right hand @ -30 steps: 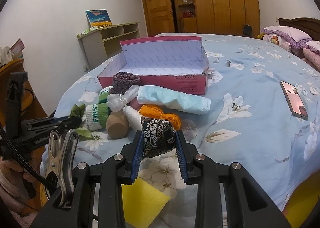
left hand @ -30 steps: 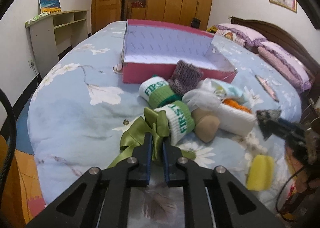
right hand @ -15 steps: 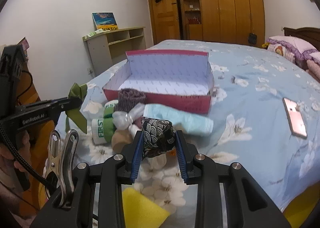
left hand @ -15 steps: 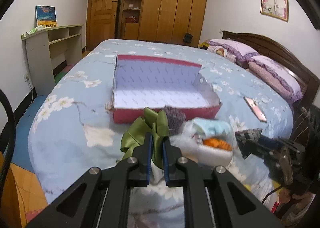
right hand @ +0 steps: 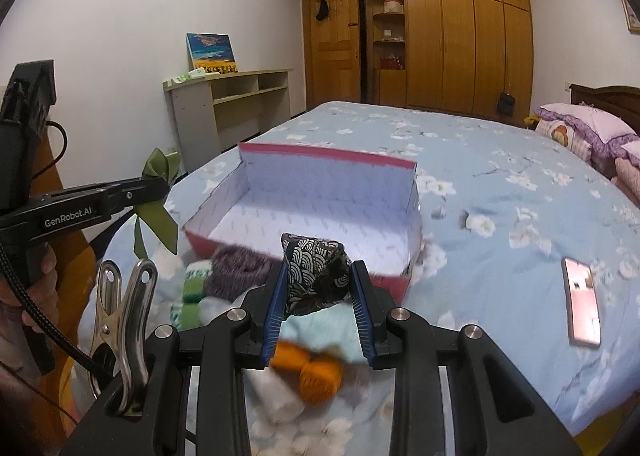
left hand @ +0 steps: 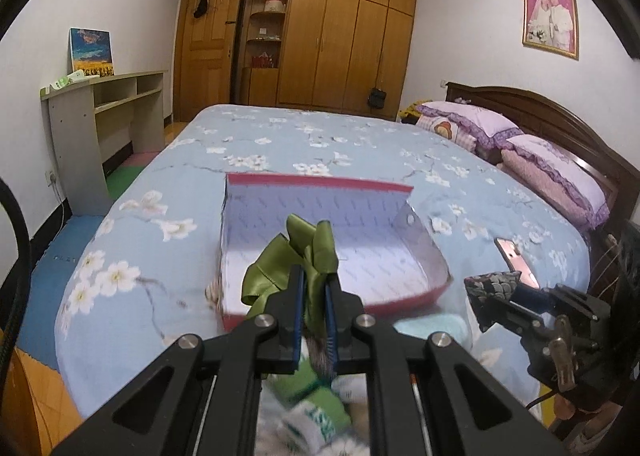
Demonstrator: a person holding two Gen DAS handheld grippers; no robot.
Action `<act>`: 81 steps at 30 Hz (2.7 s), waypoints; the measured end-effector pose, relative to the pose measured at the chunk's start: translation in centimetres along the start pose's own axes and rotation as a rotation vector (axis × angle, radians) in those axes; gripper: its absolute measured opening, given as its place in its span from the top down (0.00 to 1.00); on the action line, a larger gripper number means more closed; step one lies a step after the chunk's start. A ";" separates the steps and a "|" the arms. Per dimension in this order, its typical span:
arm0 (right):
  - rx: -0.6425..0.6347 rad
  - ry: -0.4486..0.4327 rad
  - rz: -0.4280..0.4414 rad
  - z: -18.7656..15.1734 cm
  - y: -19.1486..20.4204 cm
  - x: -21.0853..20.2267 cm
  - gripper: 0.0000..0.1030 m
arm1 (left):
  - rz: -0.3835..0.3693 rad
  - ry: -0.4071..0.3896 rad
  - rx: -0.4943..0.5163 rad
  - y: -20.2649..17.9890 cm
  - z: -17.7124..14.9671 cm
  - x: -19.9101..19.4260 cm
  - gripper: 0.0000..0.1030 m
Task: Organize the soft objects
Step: 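Lift the pouch with the right gripper while the left lifts the ribbon over the box, then lower both items into the pink box and open both grippers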
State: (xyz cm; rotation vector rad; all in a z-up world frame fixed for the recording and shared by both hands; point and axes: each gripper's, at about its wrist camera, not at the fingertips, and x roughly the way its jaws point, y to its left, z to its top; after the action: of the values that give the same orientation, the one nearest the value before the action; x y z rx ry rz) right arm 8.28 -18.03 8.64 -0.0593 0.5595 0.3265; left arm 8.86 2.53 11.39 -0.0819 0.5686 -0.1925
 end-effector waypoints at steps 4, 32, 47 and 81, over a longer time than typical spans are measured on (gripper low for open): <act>-0.006 -0.004 -0.003 1.5 -0.7 1.7 0.68 | 0.005 -0.001 0.002 0.1 1.4 1.8 0.90; 0.073 0.135 0.006 5.0 -6.0 15.9 0.68 | 0.053 0.147 0.006 2.2 3.1 16.5 0.90; 0.090 0.195 -0.002 4.4 -7.0 19.5 0.68 | 0.086 0.213 0.000 3.2 2.4 19.7 0.90; 0.129 0.131 -0.018 5.5 -8.2 16.5 0.52 | 0.115 0.188 0.024 2.3 3.0 16.6 0.56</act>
State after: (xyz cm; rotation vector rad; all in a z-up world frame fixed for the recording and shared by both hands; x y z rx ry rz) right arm 26.83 -20.29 4.26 0.0394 0.7081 0.2690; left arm 24.57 1.43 4.86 -0.0074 0.7556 -0.0953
